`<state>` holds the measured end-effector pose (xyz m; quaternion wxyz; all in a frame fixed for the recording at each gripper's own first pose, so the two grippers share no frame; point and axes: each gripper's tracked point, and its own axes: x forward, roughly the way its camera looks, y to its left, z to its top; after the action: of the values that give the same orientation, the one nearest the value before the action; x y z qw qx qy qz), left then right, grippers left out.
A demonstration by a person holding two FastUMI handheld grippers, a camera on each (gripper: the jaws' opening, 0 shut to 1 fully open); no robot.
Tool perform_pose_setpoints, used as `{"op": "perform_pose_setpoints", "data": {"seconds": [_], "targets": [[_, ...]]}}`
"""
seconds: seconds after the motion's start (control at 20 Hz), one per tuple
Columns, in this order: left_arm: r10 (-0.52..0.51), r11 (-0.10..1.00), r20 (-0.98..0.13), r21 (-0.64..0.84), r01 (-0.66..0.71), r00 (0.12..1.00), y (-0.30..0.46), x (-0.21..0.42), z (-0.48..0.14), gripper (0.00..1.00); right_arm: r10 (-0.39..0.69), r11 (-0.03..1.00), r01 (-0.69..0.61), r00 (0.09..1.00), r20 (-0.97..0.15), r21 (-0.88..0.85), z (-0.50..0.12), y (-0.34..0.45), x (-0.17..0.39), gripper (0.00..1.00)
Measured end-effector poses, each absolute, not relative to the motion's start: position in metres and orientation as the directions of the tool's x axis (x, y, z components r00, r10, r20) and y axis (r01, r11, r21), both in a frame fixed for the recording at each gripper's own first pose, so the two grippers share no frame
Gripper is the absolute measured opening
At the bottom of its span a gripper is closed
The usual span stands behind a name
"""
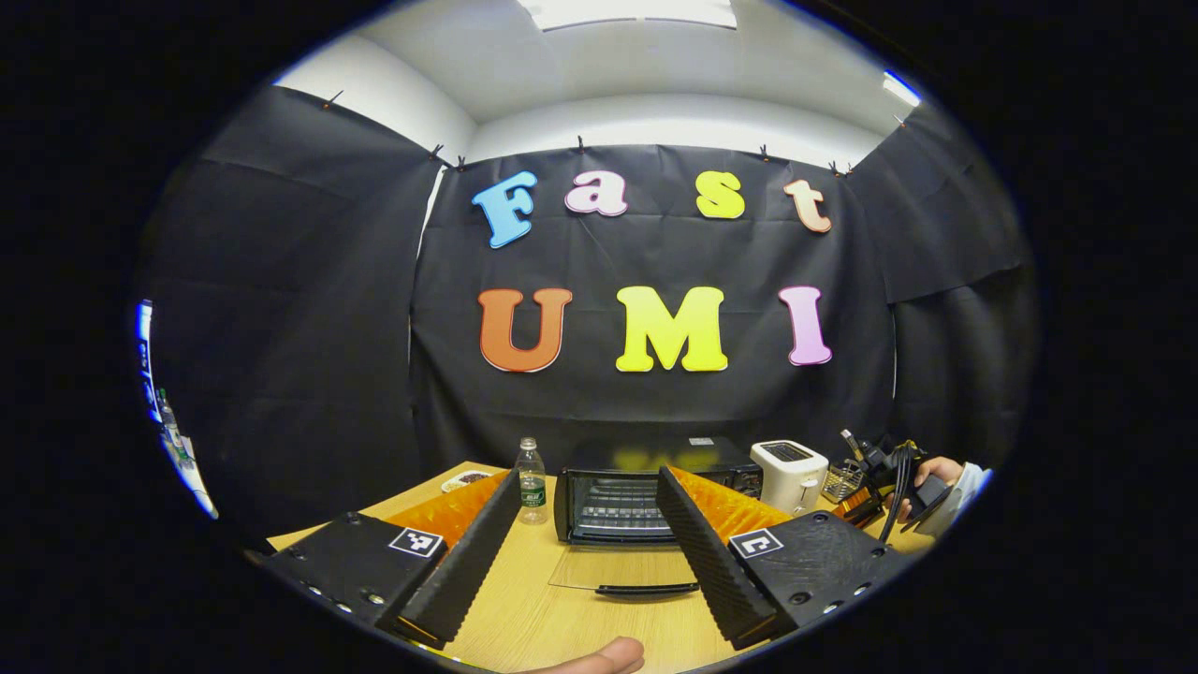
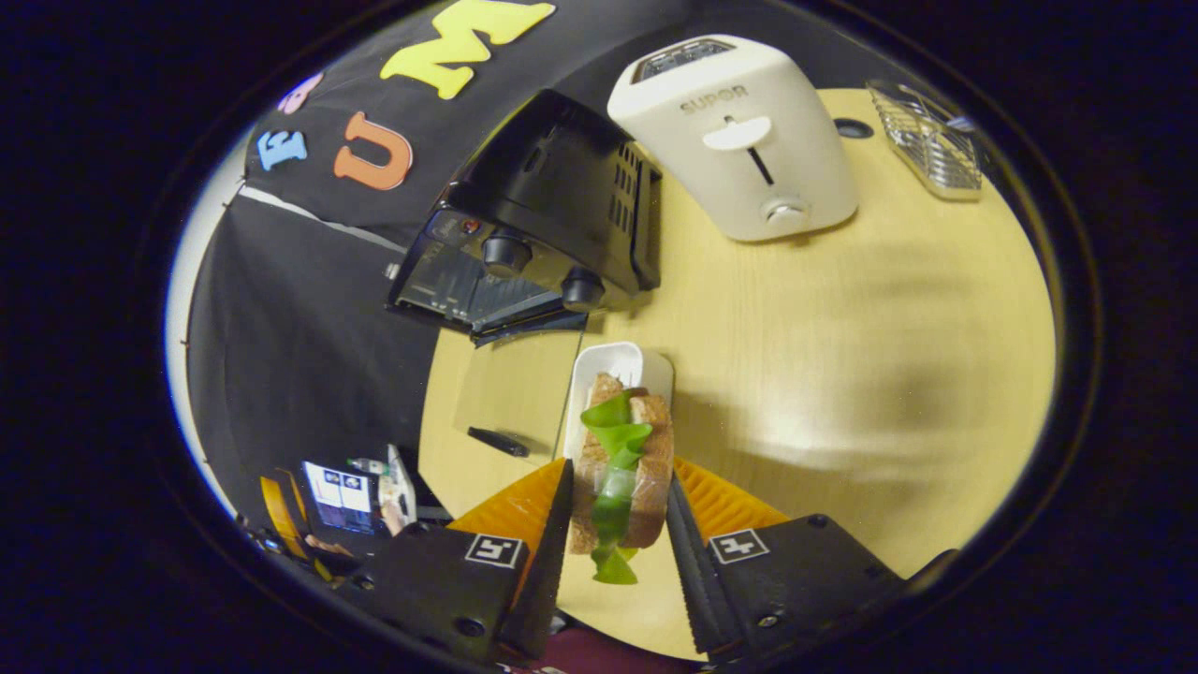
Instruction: Open the electric oven with the left hand, put the food in, and close the electric oven.
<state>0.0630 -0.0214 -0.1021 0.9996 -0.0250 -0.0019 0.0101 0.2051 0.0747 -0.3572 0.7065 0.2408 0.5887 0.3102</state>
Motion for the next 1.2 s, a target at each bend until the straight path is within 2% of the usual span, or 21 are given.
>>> {"op": "perform_pose_setpoints", "data": {"seconds": [0.05, 0.1, 0.2, 0.25, 0.3, 0.35, 0.55, 0.75, 0.95, 1.2], "targets": [[0.021, 0.999, 0.001, -0.048, -0.021, 1.000, -0.020, 0.061, -0.101, 0.95, 0.735, 0.678, -0.132, 0.107, -0.669, 0.723, -0.356, 0.075, 0.204, 0.45], [0.022, 0.999, 0.001, -0.044, -0.022, 1.000, -0.019, 0.059, -0.101, 0.95, 0.742, 0.671, -0.121, 0.114, -0.661, 0.732, -0.355, 0.074, 0.204, 0.49], [0.016, 0.999, 0.001, -0.037, -0.016, 1.000, -0.020, 0.057, -0.101, 0.95, 0.741, 0.671, -0.114, 0.133, -0.658, 0.733, -0.353, 0.072, 0.202, 0.32], [0.012, 0.999, 0.003, -0.034, -0.012, 1.000, -0.020, 0.055, -0.101, 0.95, 0.739, 0.672, -0.108, 0.145, -0.657, 0.732, -0.351, 0.070, 0.201, 0.40], [0.011, 0.999, 0.008, -0.034, -0.011, 1.000, -0.019, 0.054, -0.100, 0.95, 0.738, 0.672, -0.100, 0.162, -0.655, 0.734, -0.346, 0.067, 0.196, 0.31], [0.005, 0.999, 0.012, -0.037, -0.004, 1.000, -0.018, 0.052, -0.100, 0.95, 0.737, 0.673, -0.096, 0.180, -0.652, 0.734, -0.341, 0.064, 0.193, 0.40], [-0.026, 0.999, 0.024, -0.045, 0.027, 0.999, -0.018, 0.042, -0.098, 0.95, 0.742, 0.655, -0.107, 0.275, -0.611, 0.748, -0.314, 0.065, 0.181, 0.39], [-0.041, 0.998, 0.021, -0.044, 0.042, 0.999, -0.008, 0.034, -0.102, 0.95, 0.754, 0.628, -0.110, 0.334, -0.566, 0.771, -0.294, 0.086, 0.152, 0.40], [-0.011, 0.999, 0.023, -0.040, 0.012, 1.000, 0.014, 0.025, -0.108, 0.95, 0.759, 0.601, -0.126, 0.400, -0.514, 0.790, -0.284, 0.127, 0.127, 0.39], [-0.015, 0.997, 0.021, -0.070, 0.016, 1.000, 0.037, 0.019, -0.118, 0.95, 0.728, 0.524, -0.120, 0.577, -0.370, 0.843, -0.275, 0.195, 0.120, 0.39]]}}
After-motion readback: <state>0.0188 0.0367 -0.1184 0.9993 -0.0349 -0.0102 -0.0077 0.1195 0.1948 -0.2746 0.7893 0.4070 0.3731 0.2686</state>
